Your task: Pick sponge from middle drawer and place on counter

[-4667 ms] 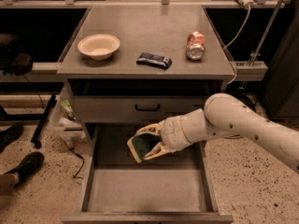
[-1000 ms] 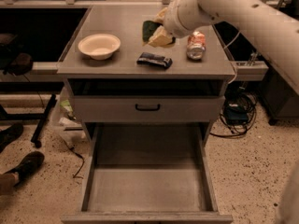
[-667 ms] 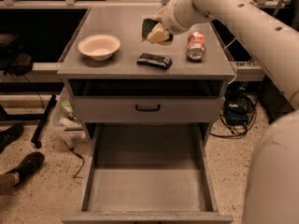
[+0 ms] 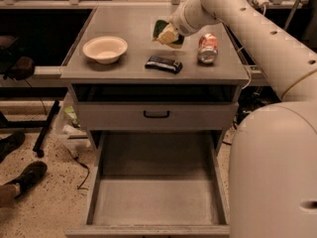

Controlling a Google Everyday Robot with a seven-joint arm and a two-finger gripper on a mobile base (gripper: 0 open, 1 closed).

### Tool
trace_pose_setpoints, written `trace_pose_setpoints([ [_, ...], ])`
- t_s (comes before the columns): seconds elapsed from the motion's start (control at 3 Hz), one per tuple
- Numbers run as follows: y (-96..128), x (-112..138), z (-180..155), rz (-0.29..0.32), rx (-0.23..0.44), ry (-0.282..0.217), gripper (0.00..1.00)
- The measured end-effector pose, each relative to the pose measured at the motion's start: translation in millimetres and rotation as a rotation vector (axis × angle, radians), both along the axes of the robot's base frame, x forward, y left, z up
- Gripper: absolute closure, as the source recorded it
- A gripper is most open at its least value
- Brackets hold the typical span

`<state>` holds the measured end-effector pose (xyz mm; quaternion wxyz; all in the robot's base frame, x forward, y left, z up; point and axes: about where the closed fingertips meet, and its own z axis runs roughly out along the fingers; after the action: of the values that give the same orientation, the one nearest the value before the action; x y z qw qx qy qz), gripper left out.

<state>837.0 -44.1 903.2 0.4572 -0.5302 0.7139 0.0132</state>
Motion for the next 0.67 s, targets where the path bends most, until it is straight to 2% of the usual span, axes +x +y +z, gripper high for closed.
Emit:
trace_pose_setpoints([
  [0.33, -2.5, 10.2, -16.5, -0.022, 0.015, 0.051, 0.58],
  [0.67, -4.7, 15.9, -24.4, -0.034, 0.018, 0.074, 0.34],
])
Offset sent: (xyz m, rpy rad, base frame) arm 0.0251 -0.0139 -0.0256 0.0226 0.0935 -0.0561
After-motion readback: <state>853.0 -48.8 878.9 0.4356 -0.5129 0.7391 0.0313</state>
